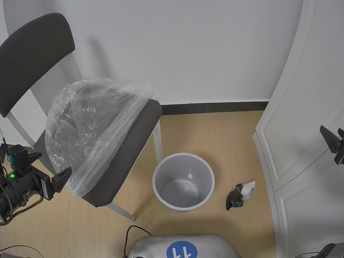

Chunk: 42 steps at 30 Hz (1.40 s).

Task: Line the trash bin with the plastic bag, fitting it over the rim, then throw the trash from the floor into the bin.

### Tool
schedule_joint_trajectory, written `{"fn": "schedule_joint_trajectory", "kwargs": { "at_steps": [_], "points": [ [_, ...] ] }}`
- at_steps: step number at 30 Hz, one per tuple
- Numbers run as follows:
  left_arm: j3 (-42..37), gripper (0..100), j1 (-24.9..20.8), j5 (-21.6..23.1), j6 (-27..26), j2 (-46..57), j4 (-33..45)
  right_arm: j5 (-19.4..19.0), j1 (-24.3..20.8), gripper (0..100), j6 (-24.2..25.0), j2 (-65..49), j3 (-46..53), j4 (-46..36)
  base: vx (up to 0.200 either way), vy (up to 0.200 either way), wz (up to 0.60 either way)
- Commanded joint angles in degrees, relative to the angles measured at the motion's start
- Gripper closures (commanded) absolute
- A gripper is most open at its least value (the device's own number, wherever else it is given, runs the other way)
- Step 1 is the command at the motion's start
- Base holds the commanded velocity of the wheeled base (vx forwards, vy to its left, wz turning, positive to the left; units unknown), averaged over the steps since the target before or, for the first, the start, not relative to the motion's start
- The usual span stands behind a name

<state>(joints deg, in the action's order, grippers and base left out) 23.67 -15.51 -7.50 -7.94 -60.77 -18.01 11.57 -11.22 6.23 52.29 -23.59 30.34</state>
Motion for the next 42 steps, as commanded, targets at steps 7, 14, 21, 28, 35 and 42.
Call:
{"fn": "schedule_joint_trajectory", "kwargs": {
  "at_steps": [7, 14, 21, 28, 35, 42],
  "points": [
    [-0.8, 0, -10.2, -16.7, -4.5, -12.0, -4.8, 22.0, -27.7, 0, 5.2, 14.2, 4.0, 7.7, 0.0, 0.0, 0.0],
    [-1.6, 0, -11.7, -20.2, -6.0, -15.4, -4.7, 22.2, -29.5, 0, 4.8, 20.3, 6.6, 14.7, 0.0, 0.0, 0.0],
    [-2.0, 0, -12.7, -21.9, -7.4, -17.1, -4.8, 22.2, -31.0, 0, 4.8, 22.8, 7.5, 15.8, 0.0, 0.0, 0.0],
    [-1.2, 0, -12.4, -23.1, -8.4, -19.8, -4.8, 22.3, -31.0, 0, 4.8, 23.2, 7.6, 15.8, 0.0, 0.0, 0.0],
    [-0.8, 0, -12.1, -23.2, -8.4, -22.1, -4.9, 22.3, -31.0, 0, 4.8, 23.0, 7.6, 15.8, 0.0, 0.0, 0.0],
    [0.8, 0, -8.3, -23.2, -11.6, -24.1, -8.8, 22.3, -31.0, 0, 4.8, 23.0, 7.6, 15.8, 0.0, 0.0, 0.0]
  ]
}}
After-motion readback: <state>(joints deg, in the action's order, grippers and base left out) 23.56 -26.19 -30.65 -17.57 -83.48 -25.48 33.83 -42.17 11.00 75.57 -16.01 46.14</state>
